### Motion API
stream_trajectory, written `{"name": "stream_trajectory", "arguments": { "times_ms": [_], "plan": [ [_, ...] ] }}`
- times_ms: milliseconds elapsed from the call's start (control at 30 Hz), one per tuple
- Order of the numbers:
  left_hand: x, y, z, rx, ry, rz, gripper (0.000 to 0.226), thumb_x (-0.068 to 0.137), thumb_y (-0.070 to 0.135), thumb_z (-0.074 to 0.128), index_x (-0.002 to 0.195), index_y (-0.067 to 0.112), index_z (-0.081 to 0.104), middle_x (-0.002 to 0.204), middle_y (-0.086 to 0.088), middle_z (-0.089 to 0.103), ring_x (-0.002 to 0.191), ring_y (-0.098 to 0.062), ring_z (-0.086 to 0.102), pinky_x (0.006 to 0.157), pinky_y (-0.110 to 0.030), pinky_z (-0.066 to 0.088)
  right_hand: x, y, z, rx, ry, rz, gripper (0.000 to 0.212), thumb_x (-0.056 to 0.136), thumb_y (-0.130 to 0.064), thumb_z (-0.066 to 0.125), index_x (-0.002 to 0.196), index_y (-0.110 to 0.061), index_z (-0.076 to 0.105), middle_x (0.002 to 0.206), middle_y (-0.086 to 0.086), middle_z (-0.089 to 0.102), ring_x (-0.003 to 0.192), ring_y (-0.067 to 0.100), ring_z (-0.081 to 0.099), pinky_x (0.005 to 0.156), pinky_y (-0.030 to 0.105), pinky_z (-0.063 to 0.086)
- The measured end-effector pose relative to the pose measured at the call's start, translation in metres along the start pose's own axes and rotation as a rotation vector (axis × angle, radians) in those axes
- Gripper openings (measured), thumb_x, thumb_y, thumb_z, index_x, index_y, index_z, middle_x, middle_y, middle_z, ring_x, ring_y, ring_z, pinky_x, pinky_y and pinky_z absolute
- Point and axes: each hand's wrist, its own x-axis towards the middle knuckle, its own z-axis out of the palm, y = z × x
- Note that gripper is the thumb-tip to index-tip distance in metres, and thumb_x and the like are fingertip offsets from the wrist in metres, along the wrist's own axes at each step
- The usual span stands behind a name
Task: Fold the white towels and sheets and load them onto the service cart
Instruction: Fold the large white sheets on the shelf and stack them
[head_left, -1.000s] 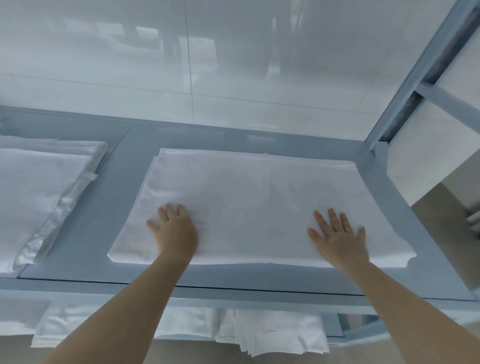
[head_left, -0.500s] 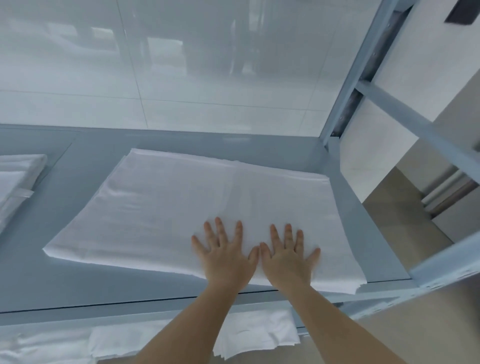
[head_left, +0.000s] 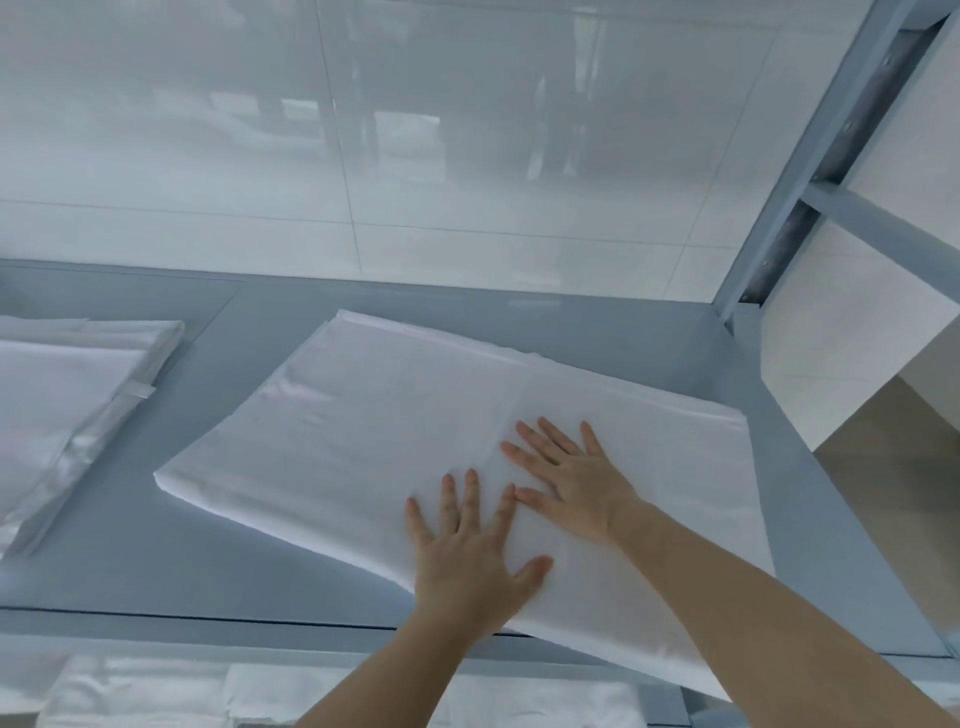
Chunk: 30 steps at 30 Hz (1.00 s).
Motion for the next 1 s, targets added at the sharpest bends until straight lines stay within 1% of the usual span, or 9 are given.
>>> {"name": "stream_trajectory", "arguments": {
  "times_ms": [100, 233, 333, 433, 567, 700, 833, 933, 1000],
  "plan": [
    [0.001, -0.014, -0.004, -0.004, -0.019, 0.074, 0.085, 0.069, 0.087, -0.003, 0.140, 0.047, -0.028, 0.149, 0.001, -0.034, 0.142, -0.028, -0.031, 0.104, -0.062, -0.024, -0.007, -0.008, 0.007, 0.055, 0.003, 0.096, 0.065, 0.083, -0.072, -0.004, 0.144, -0.051, -0.015, 0.156, -0.020, -0.019, 0.144, 0.009, -0.022, 0.115, 0.052, -0.014],
    [0.005, -0.035, -0.014, 0.024, -0.045, 0.212, 0.075, 0.072, 0.085, -0.001, 0.132, 0.053, -0.033, 0.152, 0.006, -0.032, 0.141, -0.021, -0.032, 0.108, -0.056, -0.024, -0.020, -0.027, 0.011, 0.128, 0.025, 0.247, 0.062, 0.088, -0.068, 0.000, 0.146, -0.050, -0.012, 0.158, -0.018, -0.016, 0.145, 0.011, -0.021, 0.115, 0.052, -0.014],
    [0.014, -0.062, -0.024, 0.086, -0.044, 0.360, 0.064, 0.080, 0.075, -0.006, 0.131, 0.051, -0.035, 0.155, 0.012, -0.025, 0.145, -0.016, -0.024, 0.114, -0.050, -0.019, -0.030, -0.049, 0.018, 0.166, 0.078, 0.386, 0.059, 0.093, -0.063, 0.007, 0.148, -0.046, -0.008, 0.159, -0.015, -0.012, 0.146, 0.015, -0.016, 0.113, 0.054, -0.015],
    [0.027, -0.086, -0.033, 0.126, -0.040, 0.488, 0.054, 0.096, 0.057, 0.002, 0.138, 0.047, -0.030, 0.154, 0.020, -0.021, 0.146, -0.011, -0.019, 0.116, -0.040, -0.017, -0.036, -0.075, 0.025, 0.191, 0.108, 0.513, 0.059, 0.095, -0.058, 0.006, 0.149, -0.042, -0.008, 0.160, -0.010, -0.011, 0.147, 0.019, -0.014, 0.110, 0.058, -0.018],
    [0.044, -0.101, -0.039, 0.163, -0.048, 0.529, 0.051, 0.101, 0.047, 0.007, 0.143, 0.047, -0.023, 0.154, 0.025, -0.021, 0.144, -0.010, -0.023, 0.117, -0.041, -0.016, -0.036, -0.100, 0.025, 0.249, 0.122, 0.657, 0.059, 0.096, -0.054, 0.006, 0.151, -0.036, -0.008, 0.160, -0.007, -0.011, 0.147, 0.024, -0.015, 0.108, 0.062, -0.016],
    [0.060, -0.112, -0.045, 0.236, -0.069, 0.499, 0.051, 0.094, 0.054, -0.006, 0.139, 0.050, -0.030, 0.152, 0.024, -0.028, 0.139, -0.016, -0.035, 0.113, -0.046, -0.023, -0.031, -0.120, 0.021, 0.297, 0.119, 0.772, 0.058, 0.097, -0.050, 0.005, 0.150, -0.031, -0.013, 0.160, -0.003, -0.017, 0.146, 0.027, -0.019, 0.106, 0.066, -0.017],
    [0.078, -0.123, -0.050, 0.343, -0.063, 0.339, 0.057, 0.085, 0.059, -0.016, 0.139, 0.047, -0.030, 0.155, 0.017, -0.023, 0.139, -0.021, -0.034, 0.111, -0.055, -0.022, -0.020, -0.144, 0.014, 0.359, 0.086, 0.900, 0.060, 0.099, -0.046, 0.008, 0.150, -0.023, -0.012, 0.159, 0.005, -0.018, 0.145, 0.032, -0.021, 0.103, 0.069, -0.018],
    [0.089, -0.122, -0.054, 0.365, -0.067, 0.107, 0.059, 0.092, 0.062, -0.006, 0.146, 0.043, -0.020, 0.159, 0.012, -0.015, 0.145, -0.024, -0.023, 0.107, -0.060, -0.023, -0.005, -0.160, 0.005, 0.419, 0.048, 0.972, 0.063, 0.099, -0.043, 0.012, 0.151, -0.016, -0.011, 0.158, 0.010, -0.020, 0.143, 0.035, -0.023, 0.102, 0.069, -0.020],
    [0.085, -0.111, -0.057, 0.287, -0.068, -0.052, 0.058, 0.098, 0.057, 0.004, 0.151, 0.039, -0.009, 0.161, 0.006, -0.010, 0.148, -0.027, -0.013, 0.107, -0.061, -0.020, 0.001, -0.166, 0.000, 0.461, 0.020, 0.979, 0.065, 0.099, -0.043, 0.015, 0.151, -0.014, -0.010, 0.158, 0.012, -0.021, 0.142, 0.035, -0.025, 0.102, 0.069, -0.021]
  ]
}}
